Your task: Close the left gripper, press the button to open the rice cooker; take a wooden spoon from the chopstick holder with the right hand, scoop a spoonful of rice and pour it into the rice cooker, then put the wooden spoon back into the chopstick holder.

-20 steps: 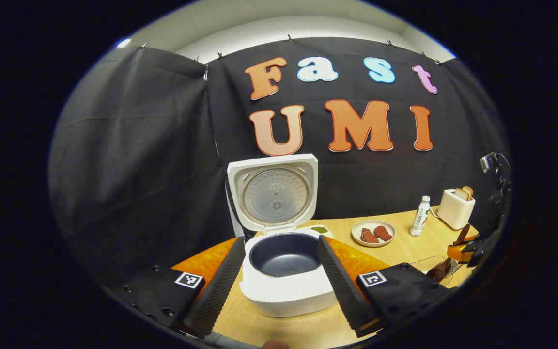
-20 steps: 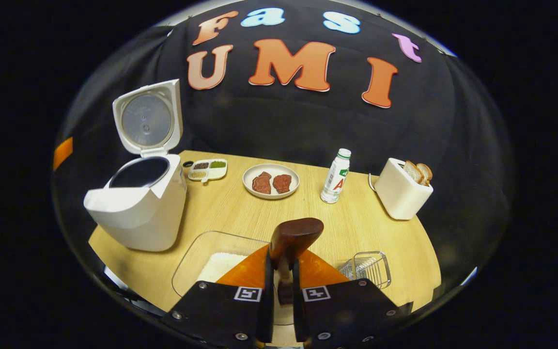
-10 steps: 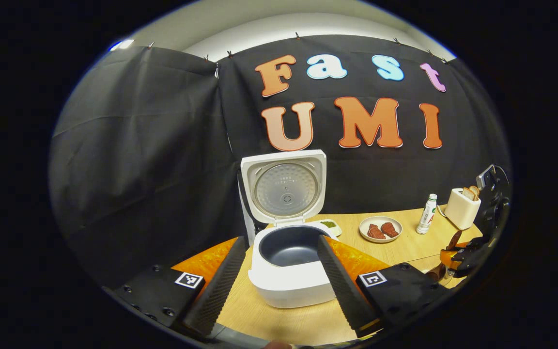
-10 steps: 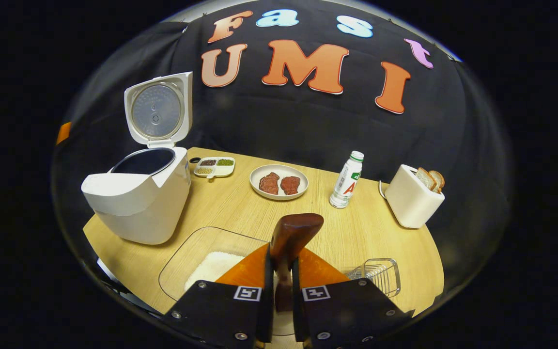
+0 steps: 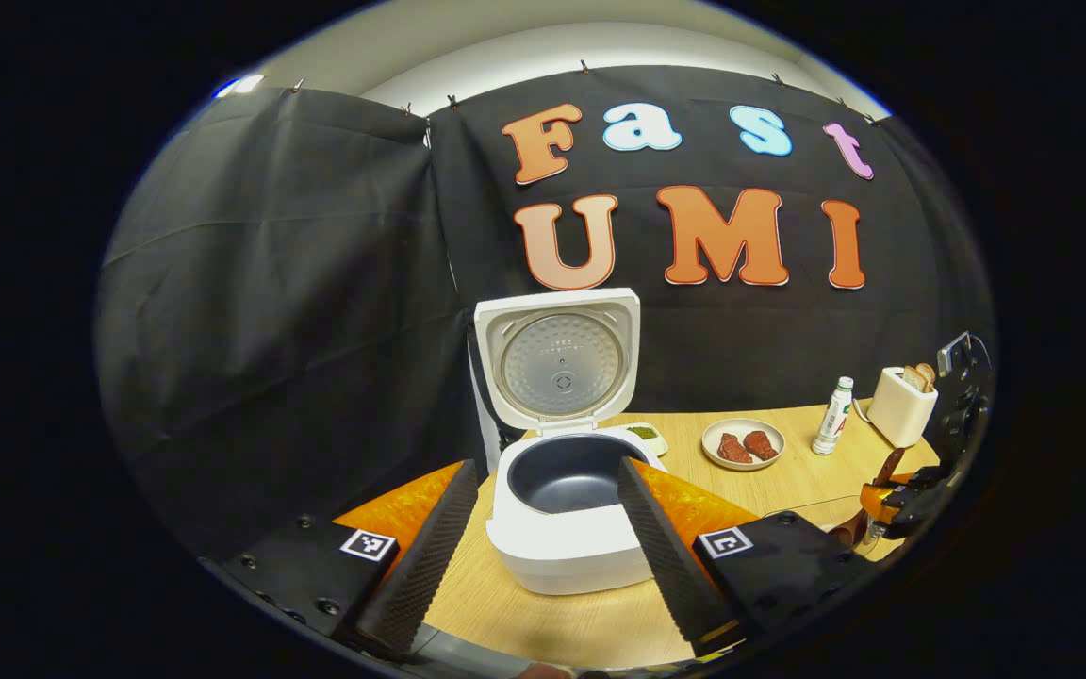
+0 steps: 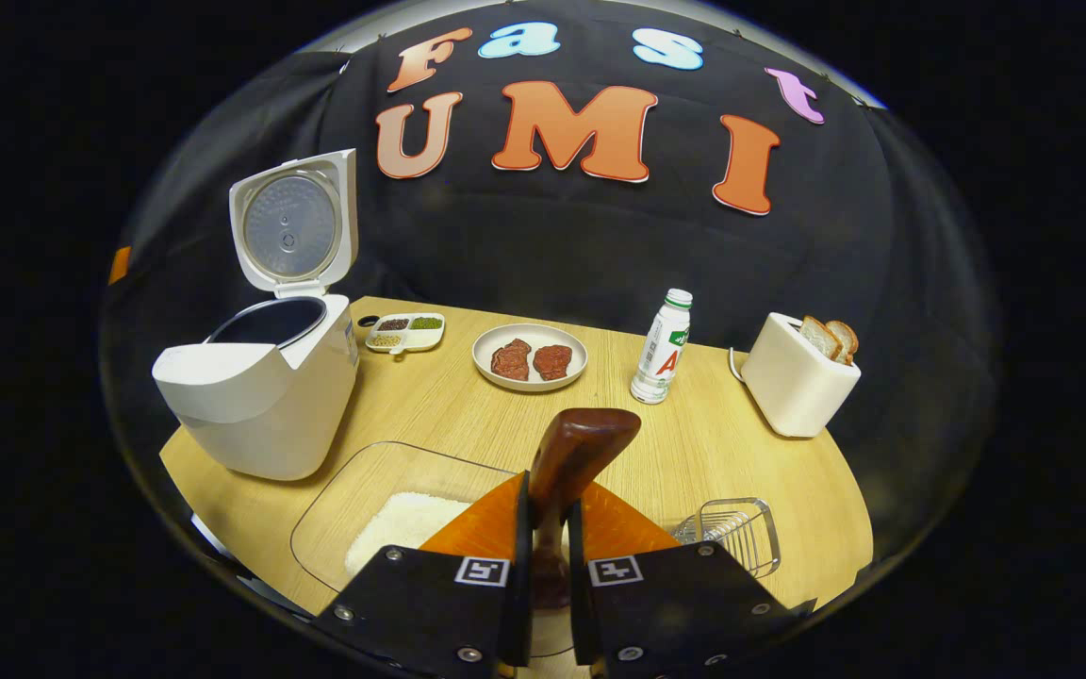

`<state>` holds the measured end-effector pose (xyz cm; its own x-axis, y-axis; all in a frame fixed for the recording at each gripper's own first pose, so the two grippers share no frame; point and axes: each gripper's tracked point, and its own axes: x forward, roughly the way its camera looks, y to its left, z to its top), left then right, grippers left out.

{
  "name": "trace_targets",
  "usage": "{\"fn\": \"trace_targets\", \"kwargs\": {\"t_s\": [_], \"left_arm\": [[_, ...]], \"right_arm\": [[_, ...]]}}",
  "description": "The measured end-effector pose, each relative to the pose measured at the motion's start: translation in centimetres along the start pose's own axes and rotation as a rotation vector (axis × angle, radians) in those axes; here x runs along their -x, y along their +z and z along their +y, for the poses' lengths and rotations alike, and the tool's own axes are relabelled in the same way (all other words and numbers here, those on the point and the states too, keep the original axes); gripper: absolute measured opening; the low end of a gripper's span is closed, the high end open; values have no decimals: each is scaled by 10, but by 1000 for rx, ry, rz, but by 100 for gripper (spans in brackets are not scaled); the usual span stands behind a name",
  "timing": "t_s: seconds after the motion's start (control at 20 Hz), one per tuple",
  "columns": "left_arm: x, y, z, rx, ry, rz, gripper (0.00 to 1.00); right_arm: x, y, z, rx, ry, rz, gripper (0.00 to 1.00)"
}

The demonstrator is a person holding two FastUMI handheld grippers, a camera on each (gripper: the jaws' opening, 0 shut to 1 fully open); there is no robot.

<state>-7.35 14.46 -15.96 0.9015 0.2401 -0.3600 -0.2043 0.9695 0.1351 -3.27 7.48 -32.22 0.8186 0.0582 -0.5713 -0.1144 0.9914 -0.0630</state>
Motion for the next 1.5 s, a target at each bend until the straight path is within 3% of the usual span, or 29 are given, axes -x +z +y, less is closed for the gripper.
{"fn": "trace_targets", "kwargs": {"t_s": [0.3,0.4,0.75,1.2,1.5], "left_arm": [[4,-7,14,1,19,5,100],[4,-14,25,6,35,18,100],[0,-35,50,40,49,76,100],[-17,-39,46,-1,-20,92,99],[-26,-37,42,-19,-54,87,100]], "right_arm": [[9,-4,39,112,-10,-59,10],[10,-6,46,98,-28,-61,10],[9,-16,59,-213,-55,4,10],[2,-25,62,-634,-49,116,9],[0,-23,65,-754,-27,145,9]]}}
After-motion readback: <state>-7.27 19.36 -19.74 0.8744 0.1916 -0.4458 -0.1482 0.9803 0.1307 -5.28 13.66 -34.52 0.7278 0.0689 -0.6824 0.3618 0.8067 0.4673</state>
